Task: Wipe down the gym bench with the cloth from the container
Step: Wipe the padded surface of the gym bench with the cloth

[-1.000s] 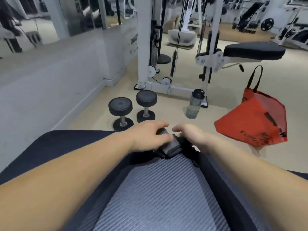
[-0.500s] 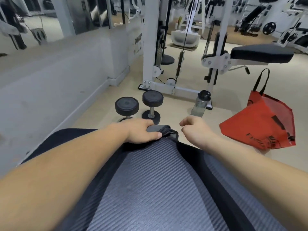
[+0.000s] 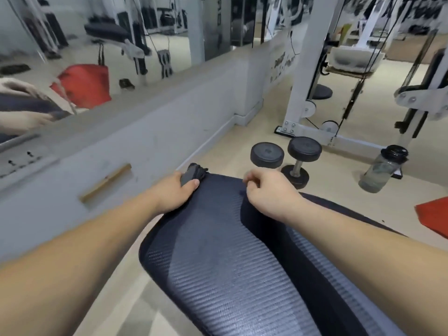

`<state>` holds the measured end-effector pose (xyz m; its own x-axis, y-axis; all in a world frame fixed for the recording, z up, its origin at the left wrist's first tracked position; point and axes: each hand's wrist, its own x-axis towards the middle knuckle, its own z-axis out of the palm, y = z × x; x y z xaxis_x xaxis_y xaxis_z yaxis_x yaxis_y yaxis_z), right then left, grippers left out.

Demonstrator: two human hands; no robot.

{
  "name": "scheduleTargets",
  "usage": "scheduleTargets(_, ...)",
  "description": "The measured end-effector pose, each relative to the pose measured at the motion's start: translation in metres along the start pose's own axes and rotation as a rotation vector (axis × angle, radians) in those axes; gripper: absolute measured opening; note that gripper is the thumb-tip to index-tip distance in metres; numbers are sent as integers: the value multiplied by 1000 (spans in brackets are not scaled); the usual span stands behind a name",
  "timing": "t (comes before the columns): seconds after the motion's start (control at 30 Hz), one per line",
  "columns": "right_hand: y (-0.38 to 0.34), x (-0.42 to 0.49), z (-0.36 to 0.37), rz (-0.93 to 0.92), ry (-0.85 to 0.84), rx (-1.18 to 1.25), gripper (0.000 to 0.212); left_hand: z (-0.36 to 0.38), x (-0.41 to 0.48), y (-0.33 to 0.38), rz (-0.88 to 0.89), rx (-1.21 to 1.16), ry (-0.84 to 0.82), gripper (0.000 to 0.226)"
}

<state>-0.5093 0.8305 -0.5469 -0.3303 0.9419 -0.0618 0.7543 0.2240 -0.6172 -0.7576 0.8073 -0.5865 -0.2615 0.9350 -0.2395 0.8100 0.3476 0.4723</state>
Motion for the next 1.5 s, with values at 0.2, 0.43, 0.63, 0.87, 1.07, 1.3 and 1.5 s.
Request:
scheduleTargets(0.2,-25,-45,23,-79,12,43,23,5,-75,-30,-56,123,104,36)
scheduleTargets(0.43,-19,-124,8,-100,-34,90,24,5,-155,-19,-301,166,86,50)
scheduleTargets(0.63,-11,-192,-9,-92,-76,163,24,29,-223,33,-496,-659,27,17)
scheduleTargets(0.87,47,-264,-55,-58,-51,38,23,118,-293,92,-496,-1058,102,21)
scheduleTargets(1.07,119,-334,-85,59,-76,-13,20,186,-352,150,-504,-979,113,38)
scheduleTargets(1.3,188,-416,-117,258,-149,154,23,262,-404,272,-545,-1074,-20,68)
scheduleTargets(1.5,244,-463,-146,481,-81,44,13,307,-431,333,-489,-1021,-181,70)
